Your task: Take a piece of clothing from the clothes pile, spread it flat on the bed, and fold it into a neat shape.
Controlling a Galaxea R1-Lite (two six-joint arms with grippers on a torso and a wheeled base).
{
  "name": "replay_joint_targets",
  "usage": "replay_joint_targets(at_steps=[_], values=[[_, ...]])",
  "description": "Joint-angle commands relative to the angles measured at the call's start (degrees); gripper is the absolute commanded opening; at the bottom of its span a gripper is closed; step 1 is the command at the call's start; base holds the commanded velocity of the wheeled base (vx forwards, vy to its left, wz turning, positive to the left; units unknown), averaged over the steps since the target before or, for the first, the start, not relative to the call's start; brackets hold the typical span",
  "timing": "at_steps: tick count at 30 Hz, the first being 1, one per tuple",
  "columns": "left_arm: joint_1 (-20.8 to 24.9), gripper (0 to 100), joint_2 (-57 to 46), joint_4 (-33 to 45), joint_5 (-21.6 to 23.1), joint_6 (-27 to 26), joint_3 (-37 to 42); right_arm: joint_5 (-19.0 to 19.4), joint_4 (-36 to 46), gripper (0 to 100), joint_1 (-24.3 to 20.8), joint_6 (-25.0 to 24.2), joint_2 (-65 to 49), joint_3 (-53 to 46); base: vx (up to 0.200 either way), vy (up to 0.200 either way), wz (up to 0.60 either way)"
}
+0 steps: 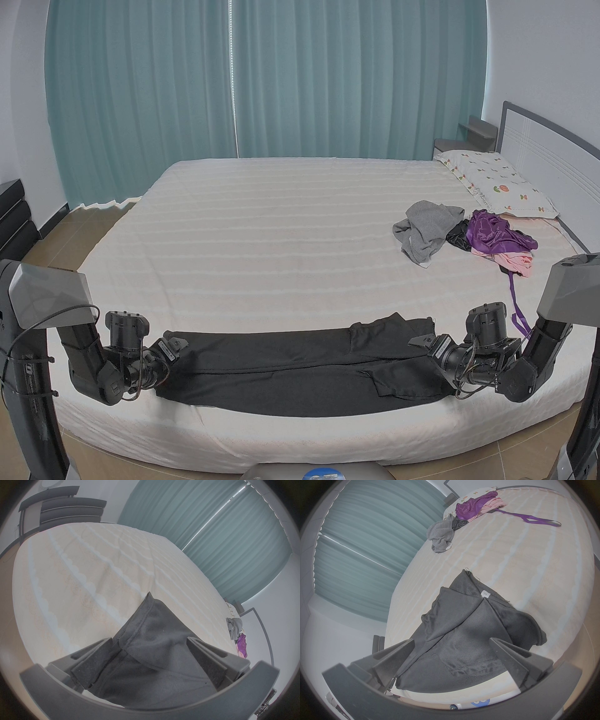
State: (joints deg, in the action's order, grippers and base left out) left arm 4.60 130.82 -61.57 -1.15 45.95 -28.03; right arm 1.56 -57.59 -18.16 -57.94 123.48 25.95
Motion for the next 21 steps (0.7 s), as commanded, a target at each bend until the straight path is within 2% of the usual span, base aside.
replay_joint_targets(at_steps=[1, 3, 4, 14, 21], values=[[-0.29, 100, 1.81, 0.05, -0.17, 0.11, -2.82, 0.02, -0.07, 100, -0.03, 0.02, 0.45, 0.06, 0.000, 0.000, 0.00], [-0.29, 100, 1.99, 0.14, -0.88, 0.02, -3.00, 0.02, -0.07, 100, -0.03, 0.02, 0.54, 0.06, 0.000, 0.000, 0.00], [-0.29, 0, 1.90, 0.05, -1.23, 0.02, -2.74, 0.02, -0.07, 100, -0.03, 0.02, 0.54, 0.06, 0.000, 0.000, 0.00], [-0.29, 0, -0.91, -0.21, -4.74, 0.11, -1.42, -0.33, 0.02, 100, 0.06, 0.02, 1.33, 0.76, 0.000, 0.000, 0.00], [-0.29, 0, -3.29, -0.21, -4.74, 0.37, -1.42, -0.59, 0.72, 100, 0.59, 0.02, 2.56, 3.14, 0.000, 0.000, 0.00]])
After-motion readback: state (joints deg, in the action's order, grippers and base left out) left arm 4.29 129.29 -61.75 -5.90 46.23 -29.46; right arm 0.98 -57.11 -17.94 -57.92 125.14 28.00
